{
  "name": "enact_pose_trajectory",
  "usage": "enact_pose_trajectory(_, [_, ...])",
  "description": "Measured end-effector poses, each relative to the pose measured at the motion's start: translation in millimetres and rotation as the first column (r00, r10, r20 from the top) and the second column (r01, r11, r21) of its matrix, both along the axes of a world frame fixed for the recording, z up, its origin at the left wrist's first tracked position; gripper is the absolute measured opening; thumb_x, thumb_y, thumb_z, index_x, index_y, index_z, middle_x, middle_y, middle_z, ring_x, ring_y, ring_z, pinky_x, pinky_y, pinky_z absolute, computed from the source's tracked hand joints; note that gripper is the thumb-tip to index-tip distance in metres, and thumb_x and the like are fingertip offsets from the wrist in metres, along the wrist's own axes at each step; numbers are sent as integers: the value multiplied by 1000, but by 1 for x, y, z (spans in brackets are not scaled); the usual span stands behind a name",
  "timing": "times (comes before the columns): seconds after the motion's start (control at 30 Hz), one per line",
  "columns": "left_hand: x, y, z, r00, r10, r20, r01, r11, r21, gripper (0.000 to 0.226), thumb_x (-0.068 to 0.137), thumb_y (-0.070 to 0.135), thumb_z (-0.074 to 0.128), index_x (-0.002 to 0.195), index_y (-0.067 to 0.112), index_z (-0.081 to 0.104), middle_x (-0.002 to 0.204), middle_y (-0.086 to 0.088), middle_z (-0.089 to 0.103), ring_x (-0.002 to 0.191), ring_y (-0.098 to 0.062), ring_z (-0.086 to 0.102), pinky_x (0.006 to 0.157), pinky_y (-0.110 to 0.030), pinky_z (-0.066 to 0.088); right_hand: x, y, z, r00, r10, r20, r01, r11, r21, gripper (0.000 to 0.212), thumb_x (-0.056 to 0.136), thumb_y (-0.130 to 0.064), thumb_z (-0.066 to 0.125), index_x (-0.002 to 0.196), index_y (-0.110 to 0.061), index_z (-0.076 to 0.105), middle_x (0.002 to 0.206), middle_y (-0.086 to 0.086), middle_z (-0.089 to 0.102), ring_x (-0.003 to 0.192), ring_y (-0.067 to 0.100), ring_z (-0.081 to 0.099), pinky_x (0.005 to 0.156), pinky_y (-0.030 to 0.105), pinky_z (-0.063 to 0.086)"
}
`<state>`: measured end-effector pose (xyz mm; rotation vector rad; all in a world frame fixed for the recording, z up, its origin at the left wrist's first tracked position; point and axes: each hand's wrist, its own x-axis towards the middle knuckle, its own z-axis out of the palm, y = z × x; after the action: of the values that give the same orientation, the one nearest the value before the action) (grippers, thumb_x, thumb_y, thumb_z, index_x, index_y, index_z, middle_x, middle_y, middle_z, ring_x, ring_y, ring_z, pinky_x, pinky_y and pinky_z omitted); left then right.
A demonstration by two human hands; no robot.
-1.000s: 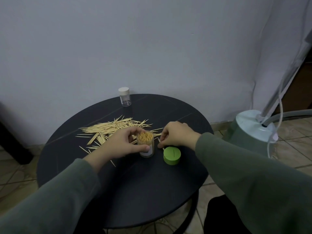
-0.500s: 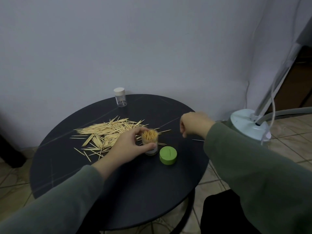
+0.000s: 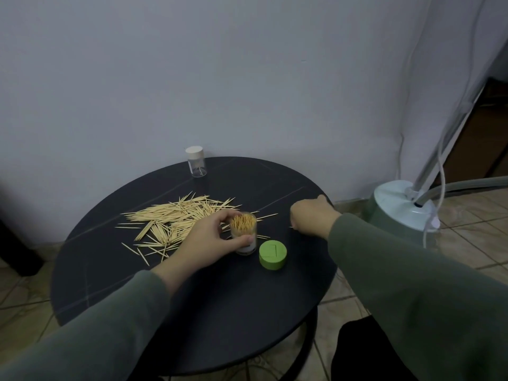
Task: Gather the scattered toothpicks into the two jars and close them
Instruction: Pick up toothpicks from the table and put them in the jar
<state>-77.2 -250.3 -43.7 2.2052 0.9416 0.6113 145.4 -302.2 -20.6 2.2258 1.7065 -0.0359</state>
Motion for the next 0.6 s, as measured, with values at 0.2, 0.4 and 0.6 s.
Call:
enact_pose_trajectory(0.2, [-10, 8, 9, 996, -56, -69, 54, 998, -30, 45, 72, 39, 81, 111, 37, 60, 88, 15, 62, 55, -2, 44, 53, -15, 41, -34, 18, -5, 928, 162, -335, -125, 984, 131, 18, 98, -28, 50, 107, -19, 63, 106, -3, 65, 101, 17, 57, 105, 46, 28])
enact_pose_trajectory(0.4, [-22, 20, 12, 991, -90, -100, 81, 993, -91, 49, 66, 43, 84, 108, 43, 59, 103, 13, 65, 74, -17, 56, 73, -37, 51, -45, 30, 4, 919, 258, -297, -211, 961, 180, 46, 85, -51, 65, 122, -26, 55, 111, -7, 60, 106, 15, 54, 105, 47, 29])
enact_pose_trajectory(0.6, [-24, 21, 15, 987, -106, -120, 93, 989, -111, 52, 69, 38, 83, 114, 41, 57, 106, 17, 61, 68, 5, 50, 64, -11, 38, -34, 39, 2, 952, 197, -232, -173, 978, 120, 68, 75, -55, 72, 134, -33, 48, 134, 0, 50, 125, 24, 46, 105, 50, 28])
